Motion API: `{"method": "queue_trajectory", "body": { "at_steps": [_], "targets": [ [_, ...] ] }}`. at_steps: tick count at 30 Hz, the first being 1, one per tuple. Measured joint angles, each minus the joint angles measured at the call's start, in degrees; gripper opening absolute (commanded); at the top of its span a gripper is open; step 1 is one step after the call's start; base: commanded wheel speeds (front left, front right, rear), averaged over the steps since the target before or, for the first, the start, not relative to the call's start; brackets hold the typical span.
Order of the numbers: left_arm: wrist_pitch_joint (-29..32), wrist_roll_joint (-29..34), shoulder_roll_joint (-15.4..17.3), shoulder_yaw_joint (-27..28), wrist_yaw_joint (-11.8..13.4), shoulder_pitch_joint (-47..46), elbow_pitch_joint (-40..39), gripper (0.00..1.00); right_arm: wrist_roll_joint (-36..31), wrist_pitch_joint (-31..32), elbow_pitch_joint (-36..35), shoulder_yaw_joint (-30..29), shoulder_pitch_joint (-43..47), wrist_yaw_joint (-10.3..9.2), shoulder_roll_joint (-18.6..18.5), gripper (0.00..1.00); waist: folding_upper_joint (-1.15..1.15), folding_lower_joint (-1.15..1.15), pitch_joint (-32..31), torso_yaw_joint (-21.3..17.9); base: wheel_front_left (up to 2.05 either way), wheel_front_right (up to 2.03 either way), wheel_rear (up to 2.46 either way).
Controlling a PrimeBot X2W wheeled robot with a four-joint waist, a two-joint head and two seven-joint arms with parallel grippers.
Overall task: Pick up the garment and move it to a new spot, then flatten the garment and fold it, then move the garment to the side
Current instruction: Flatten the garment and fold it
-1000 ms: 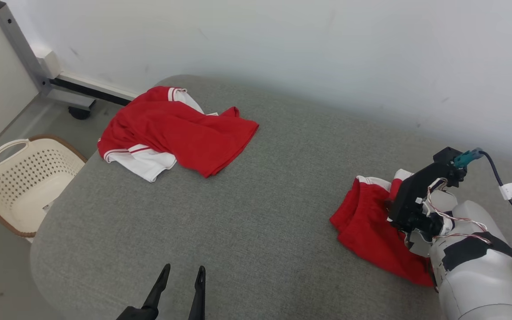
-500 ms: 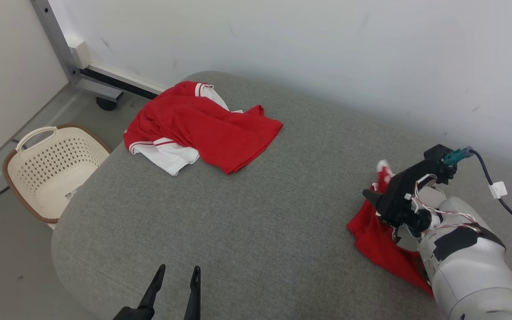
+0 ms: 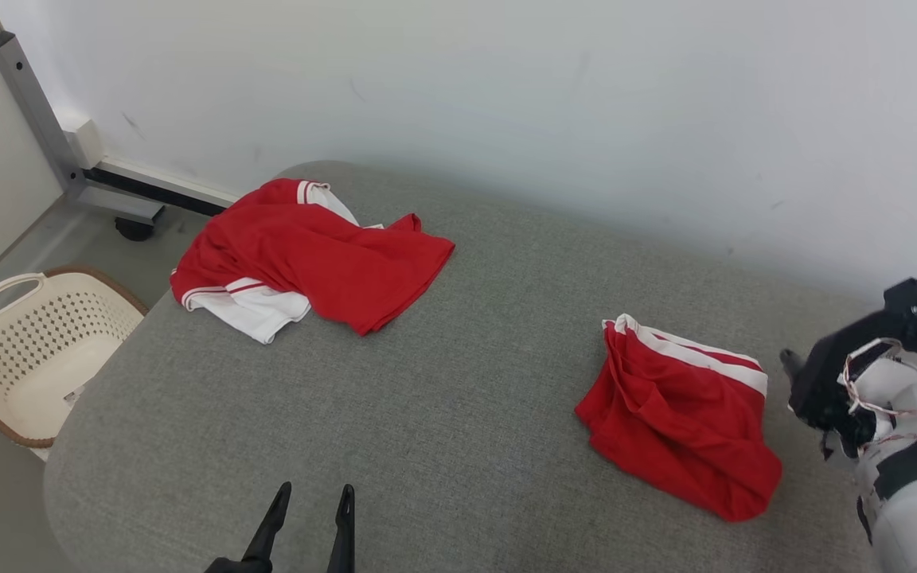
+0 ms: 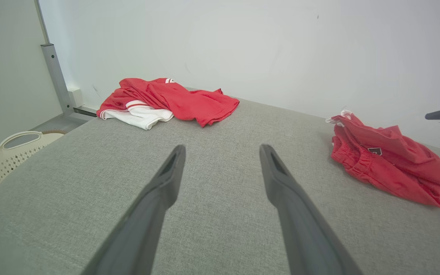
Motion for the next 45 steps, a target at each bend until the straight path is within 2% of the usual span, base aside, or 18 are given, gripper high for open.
{"method": "queue_trajectory", "body": {
  "at_steps": [1, 3, 12, 18, 25, 27, 31, 35, 39, 45],
  "targets": [
    [0.0, 0.0, 0.01, -0.02, 0.0, 0.0, 0.0, 1.0, -0.57, -0.4, 0.07, -0.16, 1.01, 0.0, -0.32, 0.73, 0.0, 0.0, -0.07, -0.25, 0.0, 0.0, 0.0],
    [0.01, -0.08, 0.08, -0.08, 0.0, 0.0, -0.04, 1.0, -1.6, -1.69, 0.02, -0.24, 2.59, 0.0, -0.32, 0.0, 0.0, -0.01, 0.01, -0.6, 0.0, 0.0, 0.0],
    [0.01, -0.08, 0.2, -0.62, -0.07, -0.37, -0.21, 1.0, -4.21, -3.57, 0.0, 1.11, 6.18, 0.0, 2.35, 0.0, 0.0, 0.0, 2.13, -0.22, 0.0, 0.0, 0.0],
    [0.0, -0.2, 0.3, -0.53, 0.0, -0.73, 0.08, 1.0, -4.48, -2.22, 0.09, 5.22, 5.53, 0.0, 6.45, 0.0, 0.0, 0.0, 2.6, 0.78, 0.0, 0.0, 0.0],
    [0.0, -0.69, 0.58, -0.49, 0.45, -0.36, 0.36, 1.0, -0.78, 1.18, -0.07, 15.9, 5.24, 0.0, 9.46, 0.0, 0.0, 0.0, 1.14, 0.54, 0.0, 0.0, 0.0],
    [0.02, -1.09, 0.74, -0.59, 0.42, -0.22, 0.34, 1.0, 2.94, 2.2, -1.01, 21.61, 6.07, 0.0, 9.46, 0.0, 0.0, 0.0, 0.69, 0.32, 0.0, 0.0, 0.0],
    [0.08, -1.19, 0.81, -0.69, 0.36, -0.23, 0.34, 1.0, 14.08, 6.45, -9.57, 35.82, 11.67, 0.0, 9.44, 0.0, 0.0, 0.0, 0.18, -0.04, 0.0, 0.0, 0.0],
    [0.09, -1.48, 0.96, -0.59, 0.43, -0.24, 0.33, 1.0, 20.57, 10.24, -18.7, 44.44, 16.47, 0.0, 9.54, 0.0, 0.0, 0.0, 0.03, -0.58, 0.0, 0.0, 0.0],
    [0.08, -1.53, 1.25, -0.49, 0.53, -0.24, 0.22, 1.0, 22.27, 11.76, -25.08, 47.74, 18.35, 0.0, 9.59, 0.0, 0.0, 0.0, -0.08, -0.82, 0.0, 0.0, 0.0],
    [0.03, -1.6, 1.42, -0.45, 0.97, -0.2, 0.09, 1.0, 22.98, 12.73, -31.73, 46.96, 19.46, 0.0, 9.59, 0.0, 0.0, 0.0, -0.39, -1.07, 0.0, 0.0, 0.0]
  ]
}}
